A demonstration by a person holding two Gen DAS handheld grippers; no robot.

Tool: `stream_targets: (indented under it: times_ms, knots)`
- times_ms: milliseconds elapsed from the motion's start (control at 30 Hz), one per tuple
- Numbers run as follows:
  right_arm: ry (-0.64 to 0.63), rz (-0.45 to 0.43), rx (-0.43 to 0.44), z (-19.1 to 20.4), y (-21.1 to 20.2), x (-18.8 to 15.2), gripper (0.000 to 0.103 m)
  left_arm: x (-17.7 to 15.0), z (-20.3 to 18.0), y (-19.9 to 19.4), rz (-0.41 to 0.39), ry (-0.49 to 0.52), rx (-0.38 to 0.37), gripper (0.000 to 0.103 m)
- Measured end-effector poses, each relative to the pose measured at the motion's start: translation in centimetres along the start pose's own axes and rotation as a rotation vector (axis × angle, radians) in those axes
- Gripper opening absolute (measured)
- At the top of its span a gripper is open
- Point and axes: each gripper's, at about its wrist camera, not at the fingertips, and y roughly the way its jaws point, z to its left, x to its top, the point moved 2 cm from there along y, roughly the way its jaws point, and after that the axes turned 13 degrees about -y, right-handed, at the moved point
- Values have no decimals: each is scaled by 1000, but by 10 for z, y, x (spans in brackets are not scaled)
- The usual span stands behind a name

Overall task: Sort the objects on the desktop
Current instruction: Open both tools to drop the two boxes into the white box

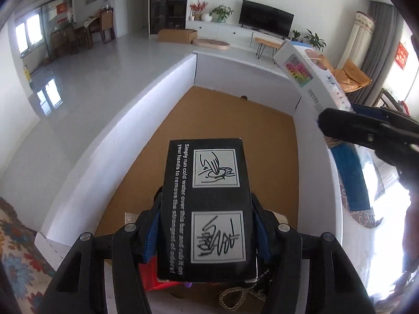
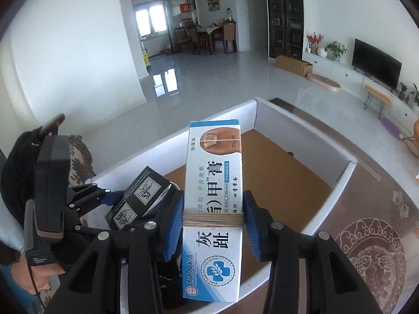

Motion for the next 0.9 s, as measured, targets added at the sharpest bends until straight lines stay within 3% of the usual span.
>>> stream_targets:
  times_ms: [133, 167, 267, 367, 467, 500, 533, 667, 900]
  knots:
    - [16, 95, 26, 1, 52, -19, 45, -7, 2, 18, 37, -1, 4, 60]
    - [24, 127, 32, -2, 63, -26, 46, -8, 1, 19, 31, -1, 7, 64]
    - [81, 164, 67, -9, 76, -44, 56, -8, -2, 17, -12, -20, 7, 86]
    - [104, 164, 75, -18, 73, -56, 68, -9, -4, 8, -67, -21, 15, 88]
    - [136, 128, 84, -25, 55, -56, 77, -15, -7, -9, -152, -25, 32, 90]
    - [144, 115, 79, -26, 46, -56, 82, -18, -7, -14, -181, -38, 37, 93]
    - [149, 102, 70, -27, 35, -57, 87, -19, -7, -18, -199, -53, 38, 103]
    - [139, 96, 2, -28, 1, -67, 95, -25, -10, -21, -185, -110, 21, 103]
    - [114, 119, -60, -27, -29, -84, 95, -35, -31, -45, -241, -118, 212, 103]
